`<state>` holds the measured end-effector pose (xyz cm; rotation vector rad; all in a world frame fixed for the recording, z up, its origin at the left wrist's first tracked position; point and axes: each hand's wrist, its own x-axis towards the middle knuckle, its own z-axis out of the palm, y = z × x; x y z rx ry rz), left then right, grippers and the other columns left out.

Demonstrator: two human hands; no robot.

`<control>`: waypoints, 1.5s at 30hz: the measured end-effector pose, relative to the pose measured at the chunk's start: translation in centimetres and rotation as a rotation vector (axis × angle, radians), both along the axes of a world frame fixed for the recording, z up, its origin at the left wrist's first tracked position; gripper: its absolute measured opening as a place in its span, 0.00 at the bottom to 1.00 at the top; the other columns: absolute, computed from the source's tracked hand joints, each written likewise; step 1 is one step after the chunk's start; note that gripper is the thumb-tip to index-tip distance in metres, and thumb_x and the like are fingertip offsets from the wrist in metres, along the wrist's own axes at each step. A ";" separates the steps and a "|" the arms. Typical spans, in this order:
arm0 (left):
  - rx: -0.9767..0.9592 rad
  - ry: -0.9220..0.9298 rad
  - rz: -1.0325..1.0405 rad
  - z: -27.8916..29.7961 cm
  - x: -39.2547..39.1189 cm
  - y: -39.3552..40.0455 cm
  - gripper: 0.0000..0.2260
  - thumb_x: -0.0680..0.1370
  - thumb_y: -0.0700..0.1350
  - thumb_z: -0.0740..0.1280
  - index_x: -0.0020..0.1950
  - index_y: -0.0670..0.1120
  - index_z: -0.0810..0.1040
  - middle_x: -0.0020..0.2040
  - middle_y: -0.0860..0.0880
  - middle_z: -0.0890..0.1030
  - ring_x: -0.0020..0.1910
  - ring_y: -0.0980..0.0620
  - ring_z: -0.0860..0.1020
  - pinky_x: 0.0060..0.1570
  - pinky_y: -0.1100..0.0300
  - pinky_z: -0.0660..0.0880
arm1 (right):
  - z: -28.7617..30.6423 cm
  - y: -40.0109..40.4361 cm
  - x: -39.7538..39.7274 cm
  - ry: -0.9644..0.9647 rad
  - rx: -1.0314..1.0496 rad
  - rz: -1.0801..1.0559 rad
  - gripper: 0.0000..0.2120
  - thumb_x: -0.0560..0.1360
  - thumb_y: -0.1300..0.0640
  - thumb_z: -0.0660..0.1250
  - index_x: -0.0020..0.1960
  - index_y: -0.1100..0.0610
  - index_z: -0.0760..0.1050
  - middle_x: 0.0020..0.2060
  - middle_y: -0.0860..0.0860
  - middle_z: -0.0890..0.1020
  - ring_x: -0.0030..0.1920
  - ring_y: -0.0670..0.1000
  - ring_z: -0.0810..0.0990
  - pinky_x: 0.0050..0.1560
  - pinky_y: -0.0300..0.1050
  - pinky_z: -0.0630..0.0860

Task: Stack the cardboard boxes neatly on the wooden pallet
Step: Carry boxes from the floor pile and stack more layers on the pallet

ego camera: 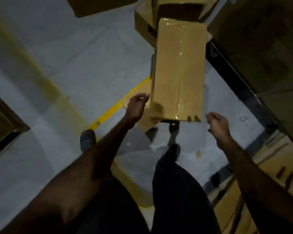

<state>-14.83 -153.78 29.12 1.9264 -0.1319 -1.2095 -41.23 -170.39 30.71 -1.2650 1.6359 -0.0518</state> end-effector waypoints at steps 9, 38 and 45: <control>0.125 0.076 0.061 -16.1 -6.2 -4.1 0.24 0.81 0.66 0.65 0.67 0.51 0.80 0.63 0.51 0.82 0.58 0.47 0.80 0.59 0.49 0.76 | -19.1 -8.3 -0.6 0.015 0.149 0.056 0.29 0.76 0.39 0.69 0.72 0.54 0.77 0.64 0.53 0.82 0.61 0.59 0.81 0.65 0.59 0.79; -0.101 -0.055 0.770 24.5 5.3 35.8 0.20 0.69 0.66 0.71 0.36 0.49 0.81 0.33 0.49 0.77 0.37 0.49 0.76 0.41 0.52 0.71 | 30.4 29.1 21.3 -0.280 -0.273 0.284 0.36 0.75 0.32 0.69 0.76 0.51 0.74 0.73 0.54 0.77 0.71 0.60 0.74 0.71 0.58 0.72; -0.052 -0.151 1.227 27.7 2.8 50.5 0.25 0.70 0.67 0.68 0.38 0.44 0.81 0.37 0.43 0.82 0.39 0.42 0.81 0.42 0.45 0.79 | 35.1 41.7 29.5 -0.325 -0.268 0.729 0.20 0.75 0.31 0.70 0.51 0.47 0.82 0.46 0.47 0.83 0.53 0.57 0.79 0.59 0.55 0.77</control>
